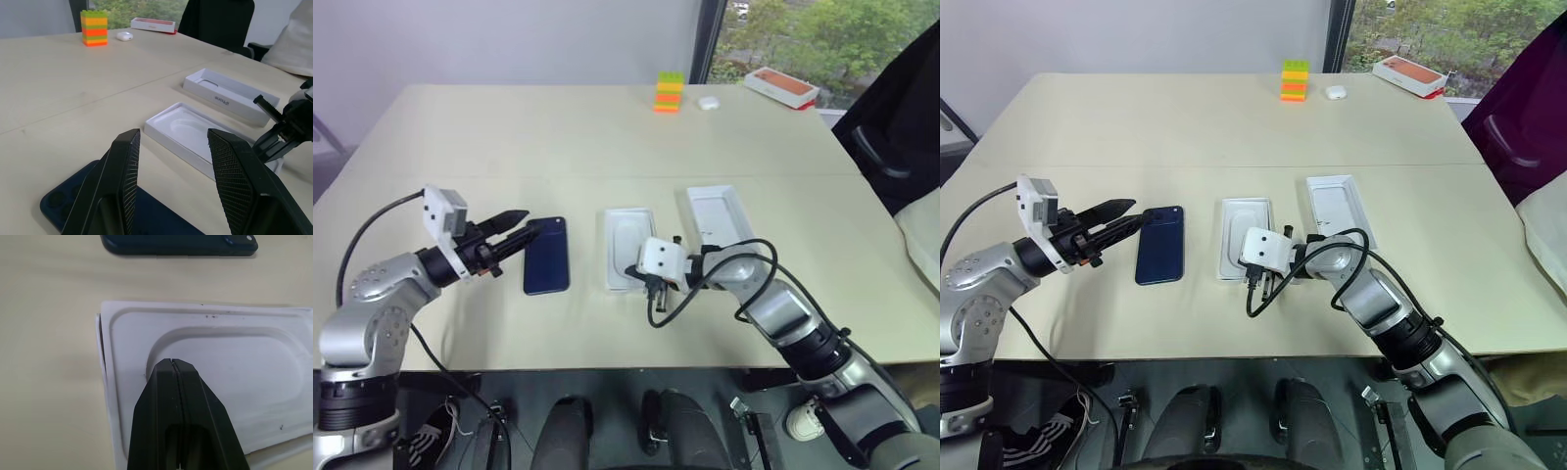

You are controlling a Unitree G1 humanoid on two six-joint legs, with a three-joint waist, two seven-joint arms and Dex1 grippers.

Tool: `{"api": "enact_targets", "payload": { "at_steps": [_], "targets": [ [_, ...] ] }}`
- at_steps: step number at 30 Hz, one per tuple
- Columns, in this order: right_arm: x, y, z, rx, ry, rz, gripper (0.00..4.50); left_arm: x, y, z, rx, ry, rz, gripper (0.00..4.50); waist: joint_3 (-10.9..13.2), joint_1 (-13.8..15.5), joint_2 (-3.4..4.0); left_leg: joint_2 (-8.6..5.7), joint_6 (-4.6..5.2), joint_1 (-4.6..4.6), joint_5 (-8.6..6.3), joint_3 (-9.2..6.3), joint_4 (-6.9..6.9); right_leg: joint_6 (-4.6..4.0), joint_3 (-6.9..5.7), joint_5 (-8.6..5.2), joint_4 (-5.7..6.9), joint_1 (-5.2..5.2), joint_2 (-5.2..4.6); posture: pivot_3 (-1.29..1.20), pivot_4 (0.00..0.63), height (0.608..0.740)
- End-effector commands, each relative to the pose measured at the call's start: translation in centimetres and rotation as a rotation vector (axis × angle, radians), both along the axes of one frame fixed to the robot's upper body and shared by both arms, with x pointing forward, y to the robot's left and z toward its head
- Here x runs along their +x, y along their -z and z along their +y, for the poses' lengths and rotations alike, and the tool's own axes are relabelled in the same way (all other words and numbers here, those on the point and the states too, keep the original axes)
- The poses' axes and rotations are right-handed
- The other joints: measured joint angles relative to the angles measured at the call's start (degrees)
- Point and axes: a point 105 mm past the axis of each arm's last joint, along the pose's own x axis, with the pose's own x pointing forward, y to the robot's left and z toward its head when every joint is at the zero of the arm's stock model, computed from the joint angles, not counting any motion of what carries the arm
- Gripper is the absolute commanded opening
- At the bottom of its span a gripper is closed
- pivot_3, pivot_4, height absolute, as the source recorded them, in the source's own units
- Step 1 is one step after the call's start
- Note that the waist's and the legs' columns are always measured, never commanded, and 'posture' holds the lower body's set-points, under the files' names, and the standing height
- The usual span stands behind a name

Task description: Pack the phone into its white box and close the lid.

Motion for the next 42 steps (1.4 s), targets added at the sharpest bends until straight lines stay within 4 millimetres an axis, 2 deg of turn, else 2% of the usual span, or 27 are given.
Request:
{"api": "enact_targets", "payload": {
  "at_steps": [1,9,12,17,23,27,29,34,39,42],
  "targets": [
    [-0.3,-0.7,0.0,-0.025,-0.048,-0.031,0.02,-0.3,-1.0,-0.5,0.004,0.013,-0.055,2.31,0.0,0.0,0.00,0.00,0.00,0.00,0.00,0.00,0.00,0.00,0.00,0.00,0.00,-0.01,0.00,0.00,0.150,0.740],
    [0.3,-0.2,-0.4,-0.030,-0.031,-0.044,0.02,0.0,-1.5,-0.8,-0.020,0.014,-0.069,2.31,0.0,0.0,0.00,0.02,0.00,0.00,0.00,0.00,0.00,0.00,0.00,0.00,0.00,-0.01,0.02,0.00,0.150,0.740],
    [0.5,-1.7,0.6,0.076,-0.012,-0.043,0.02,-0.1,-1.5,-0.7,-0.012,0.016,-0.067,2.31,0.0,0.0,0.00,0.01,0.00,0.00,0.00,0.00,0.00,0.00,0.00,0.00,0.00,-0.01,0.02,0.00,0.150,0.740],
    [1.8,-3.5,0.8,0.100,0.011,-0.114,0.02,0.0,-1.5,-0.7,-0.023,0.018,-0.065,2.31,0.0,-0.1,0.01,0.02,0.00,0.00,0.00,0.00,0.00,0.00,0.00,0.01,0.02,-0.01,0.02,0.00,0.150,0.740],
    [3.0,-2.6,0.4,0.034,0.024,-0.154,0.02,0.1,-1.5,-0.8,-0.017,0.024,-0.062,2.31,0.0,0.0,0.01,0.02,0.00,-0.01,0.00,0.01,0.00,-0.01,0.00,0.01,0.01,-0.01,0.01,0.00,0.150,0.740],
    [3.7,-0.4,0.0,-0.068,0.035,-0.183,0.02,0.2,-1.3,-0.6,-0.013,0.014,-0.049,2.31,0.0,-0.1,0.01,0.02,0.00,0.00,0.00,0.02,0.00,-0.01,0.00,0.01,0.02,-0.01,0.02,0.00,0.150,0.740],
    [3.6,-0.3,0.0,-0.072,0.024,-0.186,0.02,0.2,-1.2,-0.5,-0.007,0.007,-0.040,2.31,0.0,-0.2,0.01,0.02,0.00,0.00,0.00,0.01,0.00,-0.01,0.00,0.01,0.02,-0.02,0.02,0.00,0.150,0.740],
    [3.5,-1.9,0.2,-0.009,0.017,-0.197,0.02,0.1,-0.5,0.0,-0.002,-0.009,0.000,2.31,0.0,-0.2,0.01,0.02,0.00,0.00,0.00,0.01,-0.01,-0.01,0.01,0.01,0.02,-0.02,0.03,0.00,0.150,0.740],
    [3.9,-6.7,0.2,0.295,0.088,-0.094,0.02,0.4,-0.5,1.0,-0.032,-0.040,0.032,2.31,0.0,-0.2,0.02,0.04,0.00,0.00,0.00,0.00,-0.01,-0.18,0.01,0.11,0.04,-0.02,0.03,0.00,0.150,0.740],
    [4.3,-8.5,-0.4,0.383,0.112,-0.061,0.02,0.6,-0.3,2.0,-0.065,-0.068,0.079,2.31,0.0,-0.2,0.02,0.04,0.00,0.00,0.00,0.00,-0.01,-0.18,0.00,0.12,0.04,-0.02,0.03,0.00,0.150,0.740]
  ]
}}
